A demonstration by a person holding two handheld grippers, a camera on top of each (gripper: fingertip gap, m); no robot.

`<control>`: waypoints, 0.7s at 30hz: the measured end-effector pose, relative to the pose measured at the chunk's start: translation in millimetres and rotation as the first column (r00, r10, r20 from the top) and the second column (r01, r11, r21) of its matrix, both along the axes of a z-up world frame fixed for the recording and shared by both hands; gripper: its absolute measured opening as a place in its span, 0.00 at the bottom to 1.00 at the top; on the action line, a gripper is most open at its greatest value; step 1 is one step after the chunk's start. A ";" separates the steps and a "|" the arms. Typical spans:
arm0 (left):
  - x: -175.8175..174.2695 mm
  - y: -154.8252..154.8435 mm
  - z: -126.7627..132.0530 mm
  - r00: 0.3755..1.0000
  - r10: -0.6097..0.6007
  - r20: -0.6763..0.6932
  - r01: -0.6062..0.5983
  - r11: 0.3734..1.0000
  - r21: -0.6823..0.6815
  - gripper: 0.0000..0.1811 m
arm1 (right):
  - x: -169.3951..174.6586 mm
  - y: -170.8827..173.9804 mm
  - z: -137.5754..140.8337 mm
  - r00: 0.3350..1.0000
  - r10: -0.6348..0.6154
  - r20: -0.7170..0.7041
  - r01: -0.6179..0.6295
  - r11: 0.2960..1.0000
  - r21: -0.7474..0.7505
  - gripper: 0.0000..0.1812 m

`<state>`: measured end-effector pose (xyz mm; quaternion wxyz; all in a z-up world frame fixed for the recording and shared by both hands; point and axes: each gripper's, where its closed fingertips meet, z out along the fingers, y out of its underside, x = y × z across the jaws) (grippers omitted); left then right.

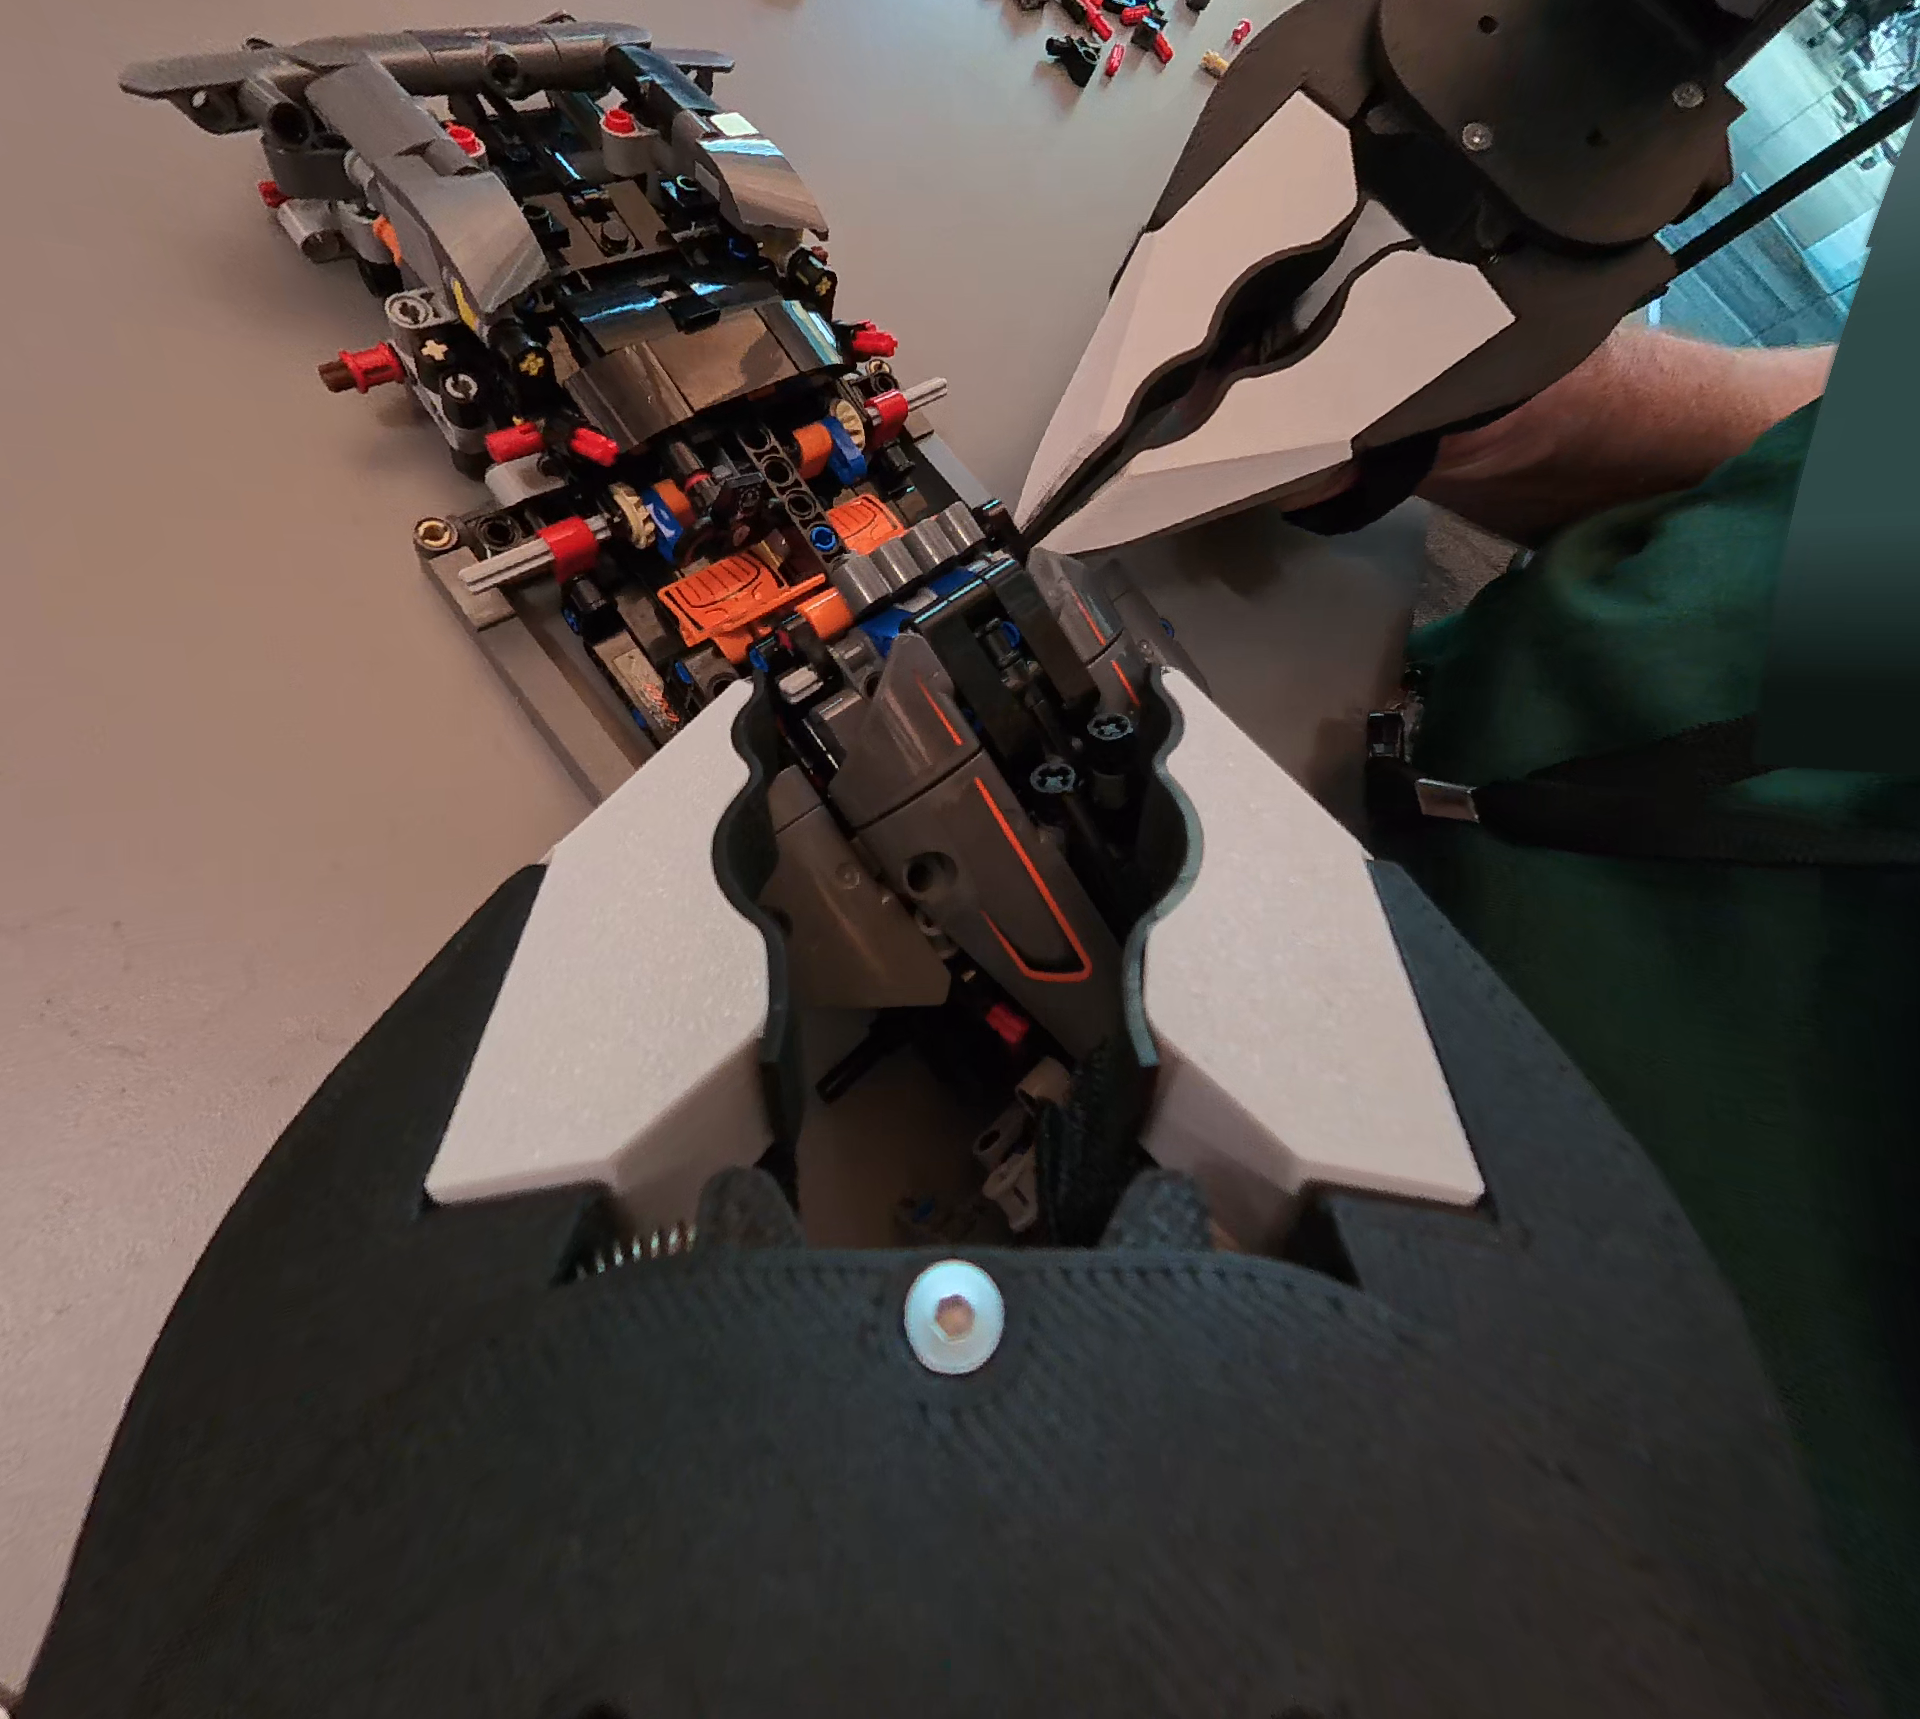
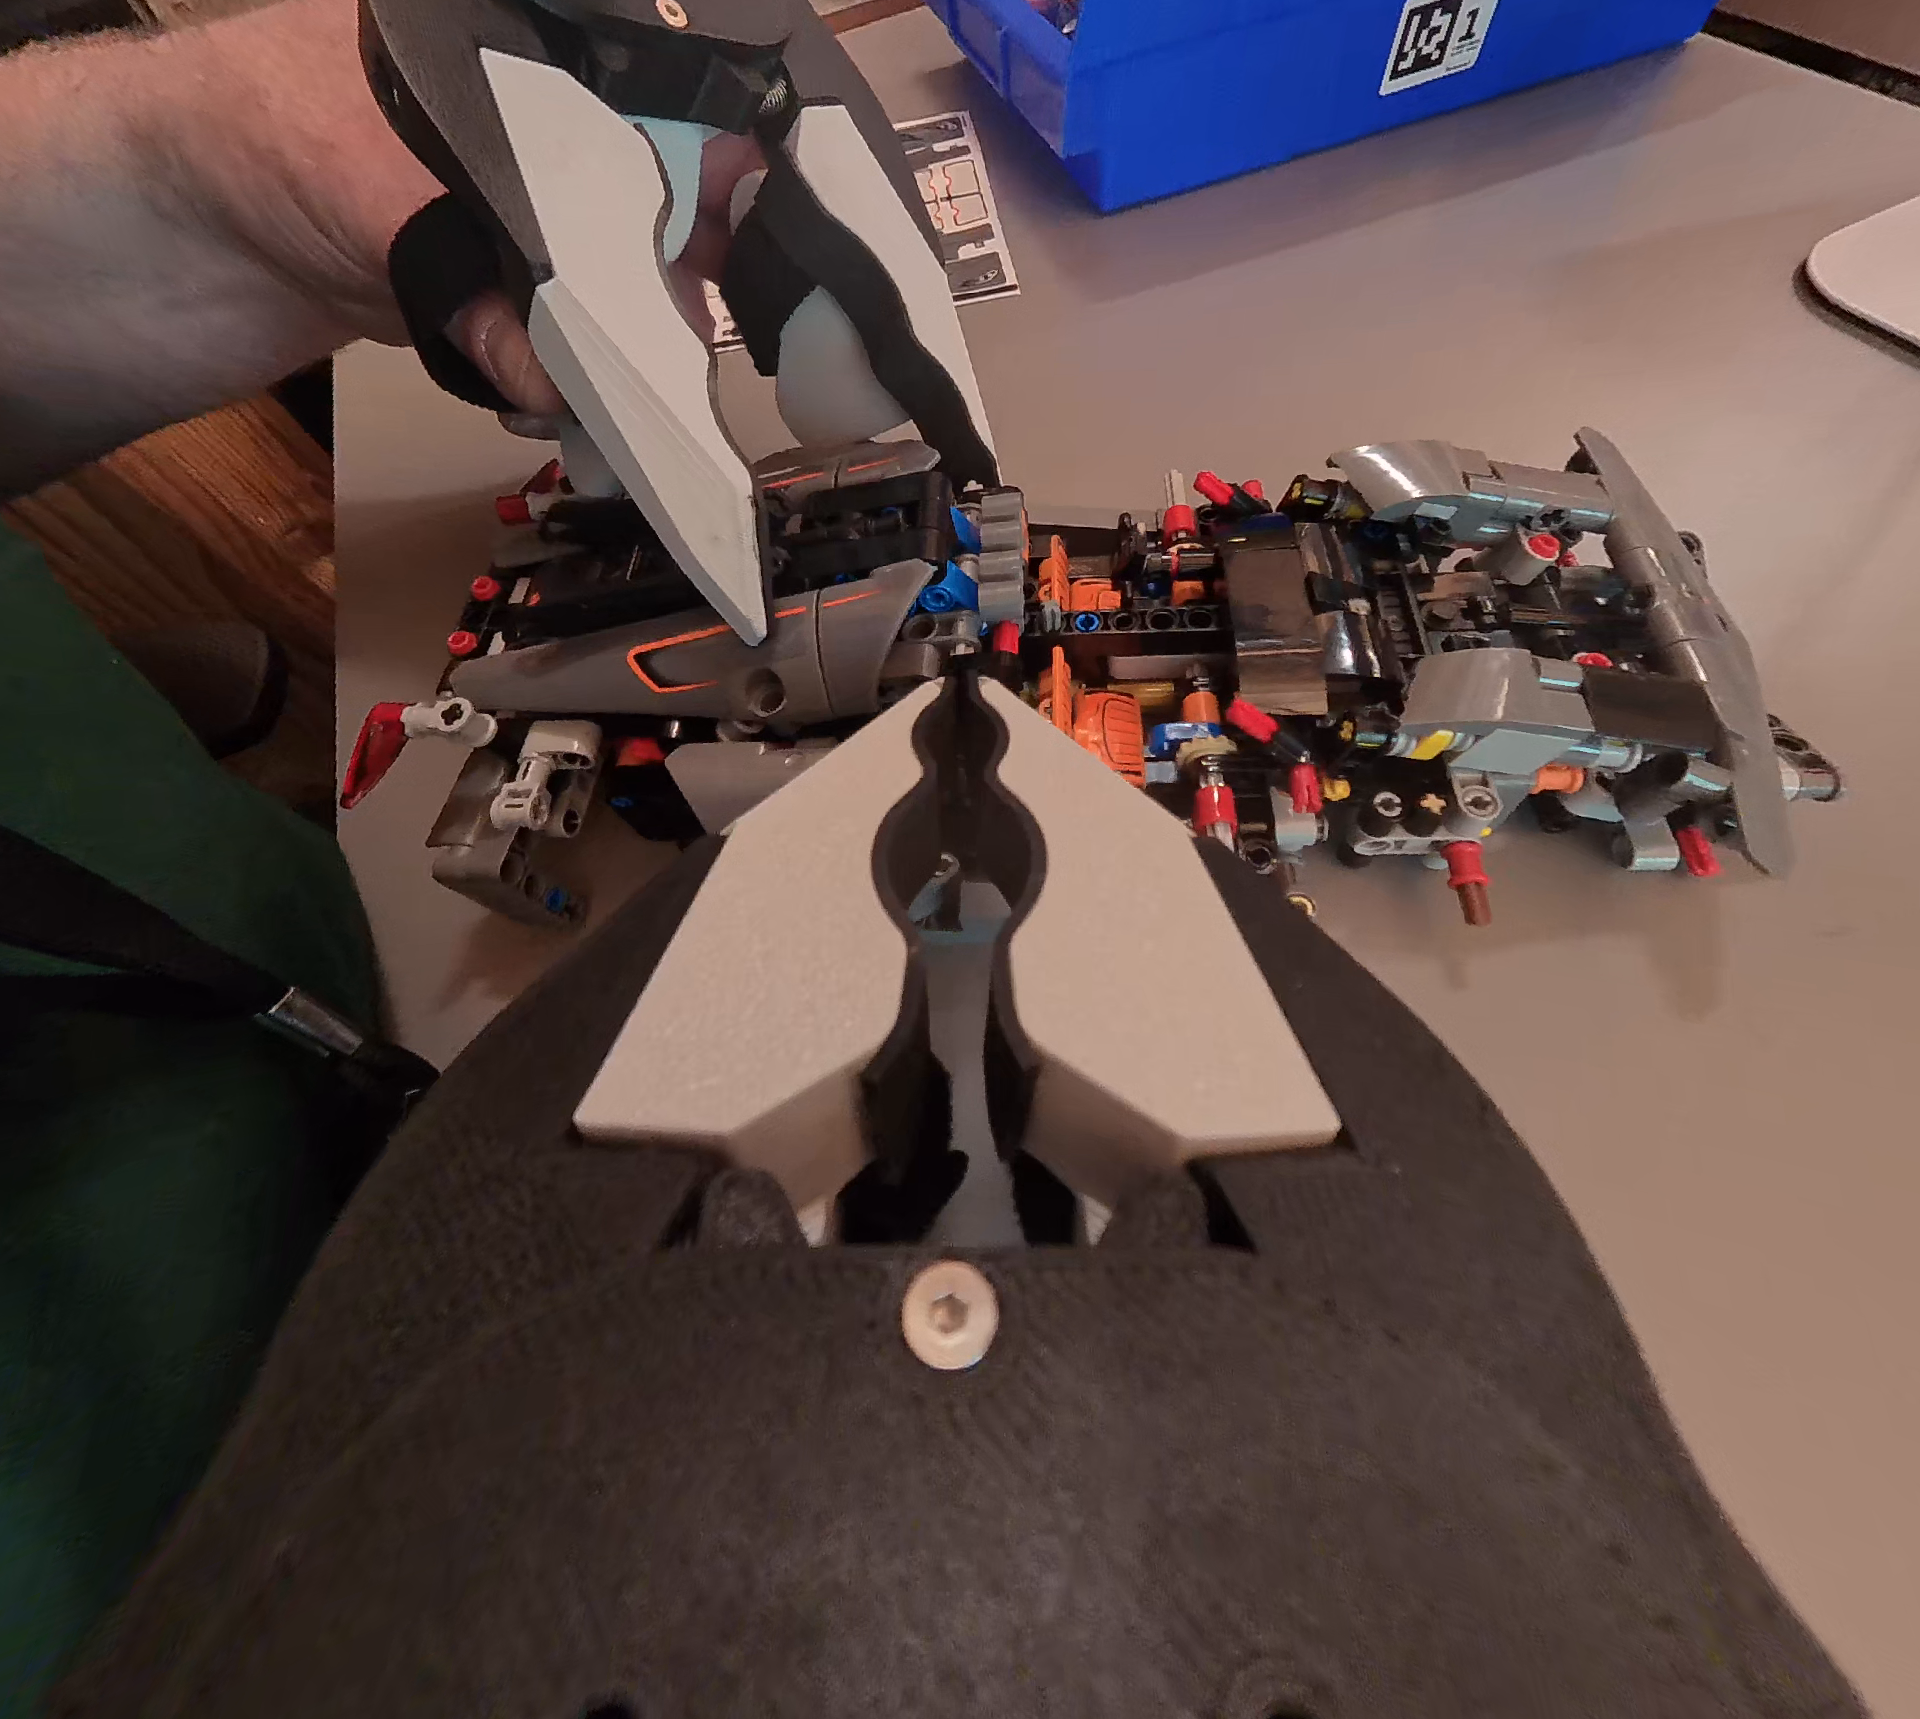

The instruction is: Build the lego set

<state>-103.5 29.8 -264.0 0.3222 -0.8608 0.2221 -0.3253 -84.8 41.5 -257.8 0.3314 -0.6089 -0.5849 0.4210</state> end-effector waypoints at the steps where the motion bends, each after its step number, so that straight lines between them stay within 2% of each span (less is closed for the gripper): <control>1: 0.1 0.1 -0.2 1.000 0.000 -0.003 0.000 1.000 0.001 0.37 | -0.2 -0.1 0.0 1.000 0.000 0.003 0.000 1.000 -0.001 0.00; 21: 0.3 2.9 0.8 1.000 0.012 0.013 -0.012 1.000 -0.002 0.37 | 1.8 13.2 2.6 0.999 -0.019 0.028 0.020 0.998 -0.058 0.00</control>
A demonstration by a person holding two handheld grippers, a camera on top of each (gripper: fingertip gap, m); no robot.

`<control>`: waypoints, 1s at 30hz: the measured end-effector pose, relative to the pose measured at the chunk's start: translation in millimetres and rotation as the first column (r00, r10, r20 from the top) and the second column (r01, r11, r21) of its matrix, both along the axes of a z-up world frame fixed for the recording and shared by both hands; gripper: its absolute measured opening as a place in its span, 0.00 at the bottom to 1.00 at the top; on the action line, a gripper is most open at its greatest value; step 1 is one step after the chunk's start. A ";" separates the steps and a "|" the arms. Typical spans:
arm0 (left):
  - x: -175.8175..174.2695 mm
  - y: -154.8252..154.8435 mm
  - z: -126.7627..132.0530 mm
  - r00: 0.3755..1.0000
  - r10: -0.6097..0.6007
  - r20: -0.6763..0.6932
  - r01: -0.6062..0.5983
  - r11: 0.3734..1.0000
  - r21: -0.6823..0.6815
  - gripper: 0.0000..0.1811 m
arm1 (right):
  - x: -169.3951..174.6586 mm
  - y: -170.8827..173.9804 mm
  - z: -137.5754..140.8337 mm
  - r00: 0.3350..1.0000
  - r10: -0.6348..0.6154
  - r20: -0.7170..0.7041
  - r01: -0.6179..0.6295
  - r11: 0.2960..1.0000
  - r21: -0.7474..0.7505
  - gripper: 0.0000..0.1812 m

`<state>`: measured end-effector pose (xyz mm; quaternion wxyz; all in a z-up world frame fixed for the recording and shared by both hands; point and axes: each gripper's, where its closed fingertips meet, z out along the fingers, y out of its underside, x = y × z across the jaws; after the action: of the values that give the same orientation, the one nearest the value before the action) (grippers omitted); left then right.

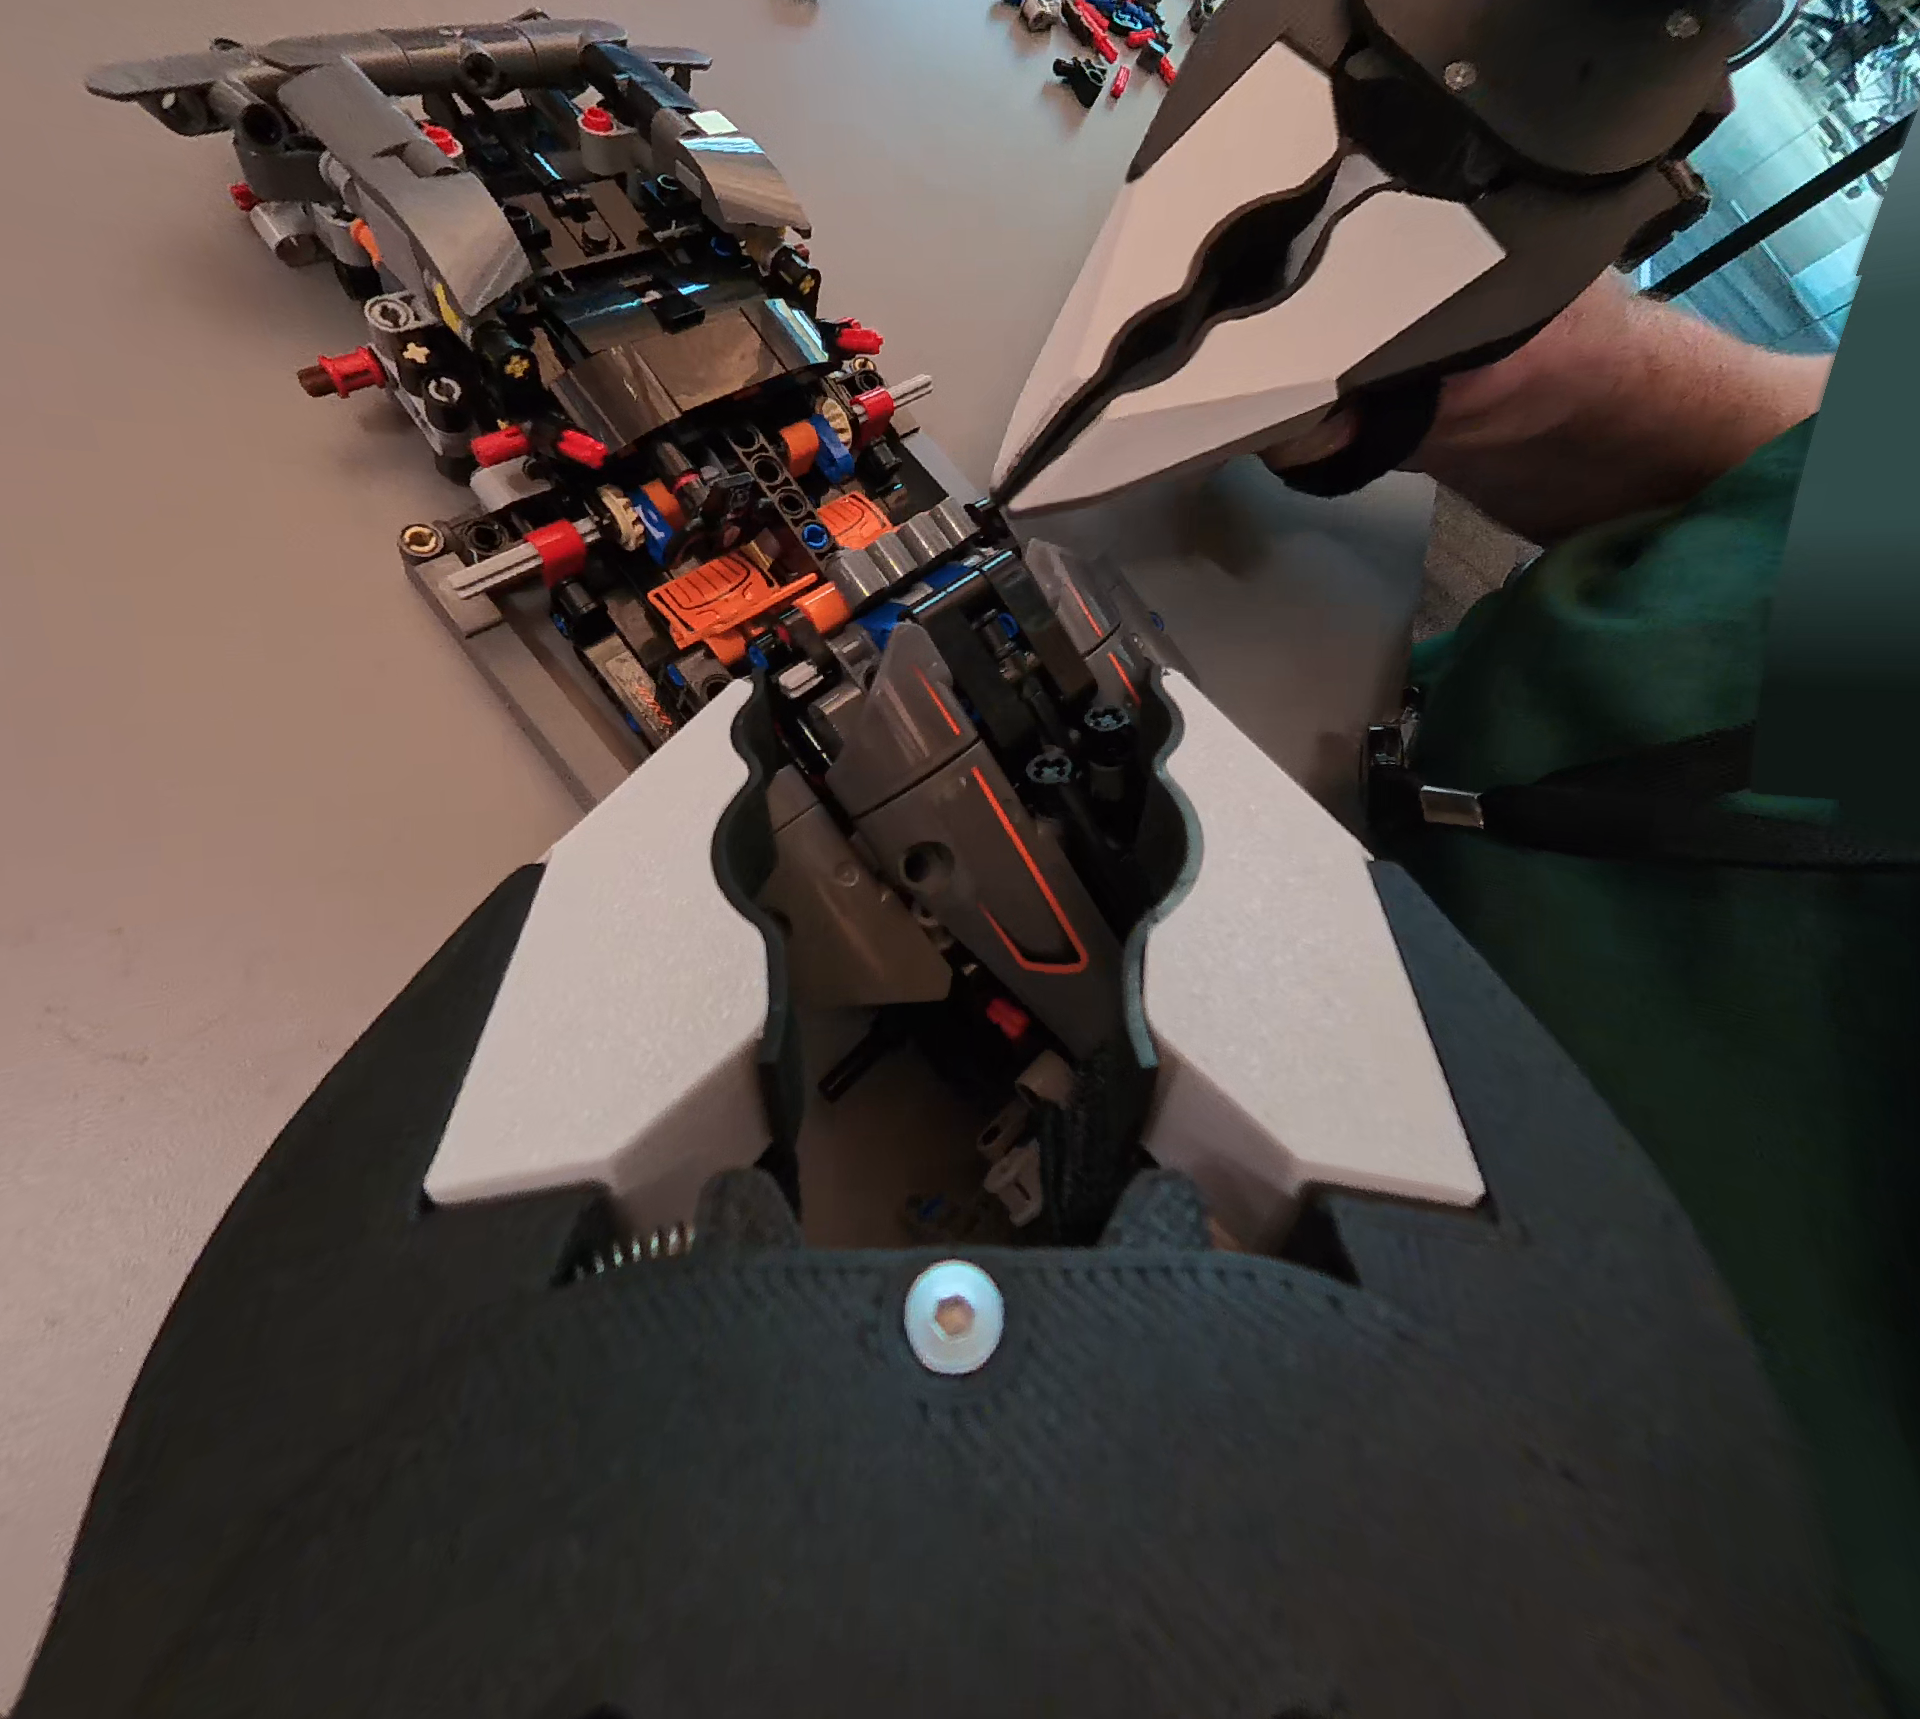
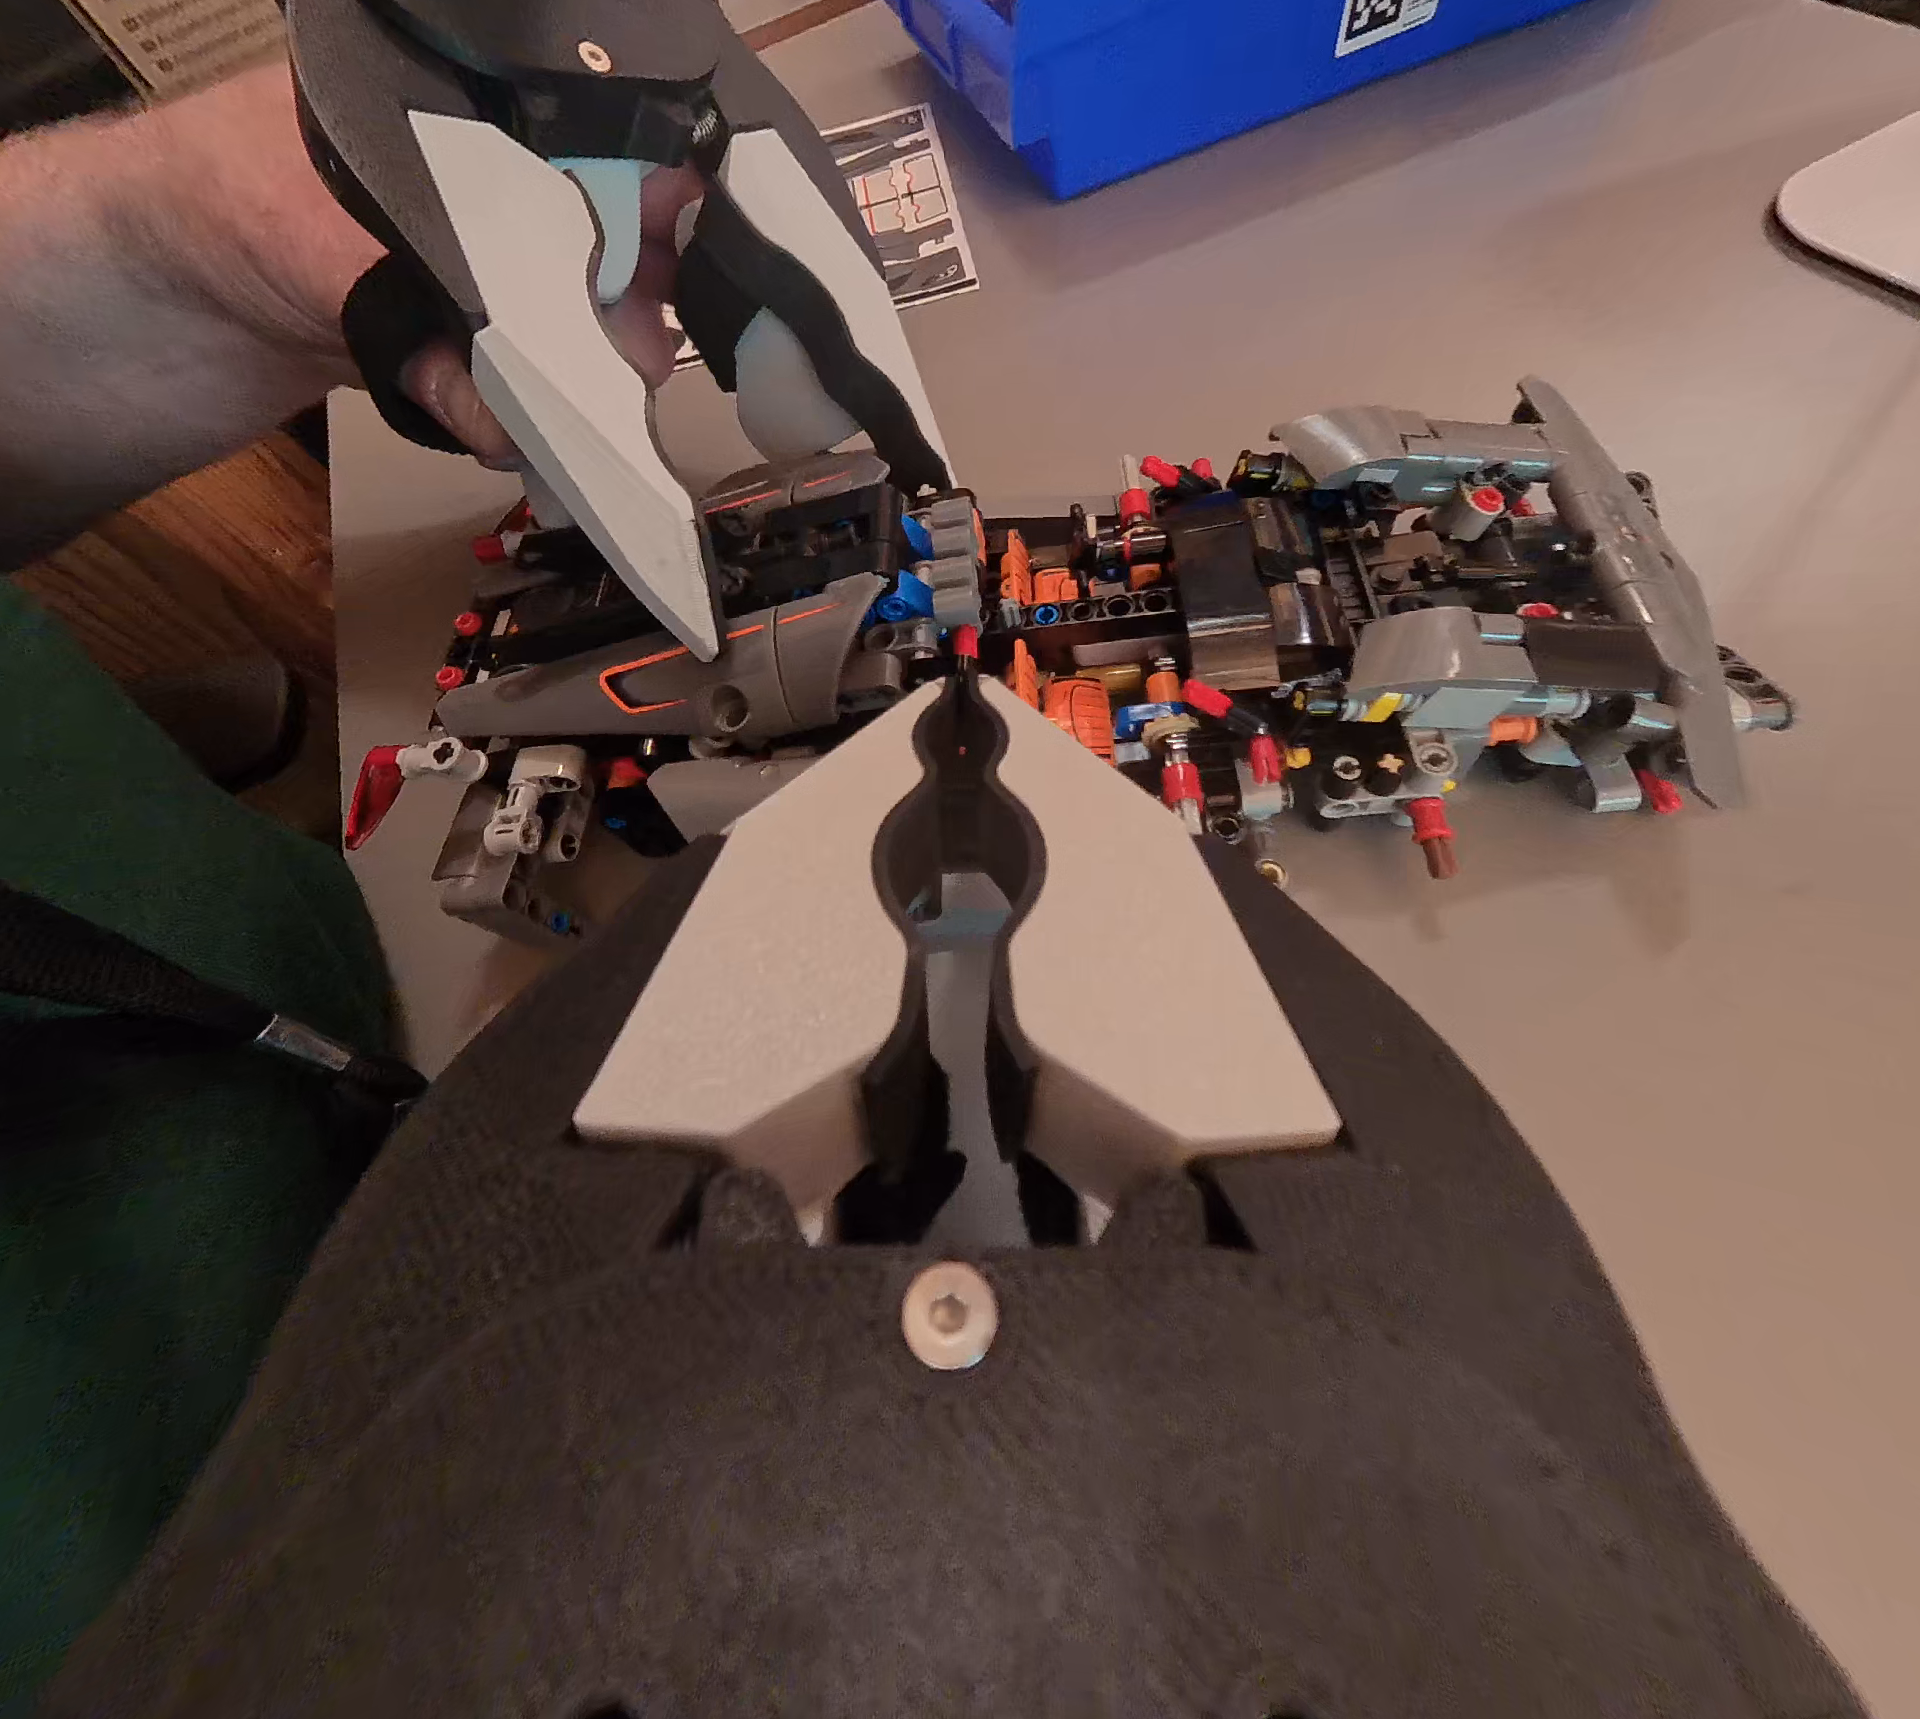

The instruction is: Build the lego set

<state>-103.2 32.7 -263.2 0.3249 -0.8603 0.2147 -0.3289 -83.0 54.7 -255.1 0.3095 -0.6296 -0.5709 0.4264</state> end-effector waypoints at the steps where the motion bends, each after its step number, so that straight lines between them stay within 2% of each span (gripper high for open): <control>1: 0.1 -0.1 -0.1 1.000 -0.004 -0.002 0.004 1.000 -0.001 0.37 | -1.0 -1.3 -2.2 1.000 0.007 0.010 -0.007 1.000 -0.005 0.00; 20: -1.2 0.9 0.0 1.000 -0.026 -0.016 0.026 1.000 -0.004 0.37 | -3.4 -1.4 -4.1 1.000 0.007 -0.001 -0.007 0.996 -0.091 0.00; 25: -11.0 11.6 15.7 1.000 -0.006 -0.002 0.006 1.000 0.000 0.36 | -2.6 -0.1 -5.1 1.000 0.008 -0.006 -0.009 0.993 -0.116 0.00; 28: -7.6 14.5 23.2 0.998 -0.051 -0.029 0.051 0.999 0.005 0.33 | -1.2 2.3 -5.4 1.000 0.000 -0.016 -0.002 0.991 -0.134 0.00; 30: 0.1 14.4 17.1 0.993 -0.099 -0.067 0.098 0.995 -0.017 0.31 | -1.0 2.1 -5.1 1.000 0.003 -0.021 -0.006 0.988 -0.154 0.02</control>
<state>-103.1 47.1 -246.1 0.2948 -0.8616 0.2654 -0.3167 -84.0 56.8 -260.2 0.2649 -0.6460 -0.5343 0.4764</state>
